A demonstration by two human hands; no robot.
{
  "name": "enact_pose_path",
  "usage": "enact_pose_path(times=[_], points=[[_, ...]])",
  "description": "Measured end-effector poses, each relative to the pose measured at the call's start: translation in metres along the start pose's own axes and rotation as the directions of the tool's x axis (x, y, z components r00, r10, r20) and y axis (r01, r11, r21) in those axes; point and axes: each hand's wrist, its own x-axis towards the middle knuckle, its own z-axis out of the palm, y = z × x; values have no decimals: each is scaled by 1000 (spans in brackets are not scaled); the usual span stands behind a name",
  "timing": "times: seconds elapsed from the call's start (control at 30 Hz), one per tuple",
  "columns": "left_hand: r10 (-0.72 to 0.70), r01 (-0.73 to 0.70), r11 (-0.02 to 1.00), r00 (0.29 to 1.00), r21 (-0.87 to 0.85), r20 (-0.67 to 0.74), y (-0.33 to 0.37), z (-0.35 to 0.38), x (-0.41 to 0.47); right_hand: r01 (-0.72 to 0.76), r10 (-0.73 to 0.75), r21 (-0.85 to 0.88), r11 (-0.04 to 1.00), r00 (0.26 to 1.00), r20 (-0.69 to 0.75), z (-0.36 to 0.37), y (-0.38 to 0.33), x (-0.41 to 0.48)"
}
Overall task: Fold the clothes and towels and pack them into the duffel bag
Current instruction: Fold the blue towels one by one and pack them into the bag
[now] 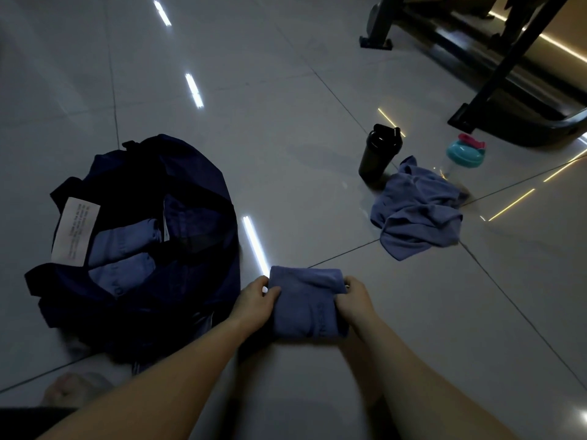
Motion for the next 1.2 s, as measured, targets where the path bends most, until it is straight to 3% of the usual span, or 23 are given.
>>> enact_pose_path(times=[0.3,0.67,0.73,0.8,0.87,0.93,1.03,1.1,1.2], points=[[14,-10,985,1000,172,-25,-4,12,12,51,-62,-135,990,995,-77,3,7,13],[-50,75,940,995,334,-83,-1,20,21,-88,73,-190,978,994,-86,6,18,35],[70,2,850,991,528,-115,3,18,18,-97,77,-201,975,991,-108,5,17,34],[339,-187,655,938,732,-64,7,20,15,-93,47,-291,952,986,-162,4,15,29],[537,-402,512,839,759,82,8,29,12,-32,-97,-445,895,959,-265,4,13,21],[580,-480,411,794,775,184,1,39,11,124,-346,-581,804,893,-289,7,14,14],[424,-445,419,867,792,262,-16,44,12,364,-596,-752,549,802,-47,21,35,11],[402,-444,427,873,787,275,-24,44,15,410,-590,-797,443,803,84,29,57,5],[398,-437,421,876,795,272,-23,47,12,329,-516,-834,444,854,62,32,81,-6]])
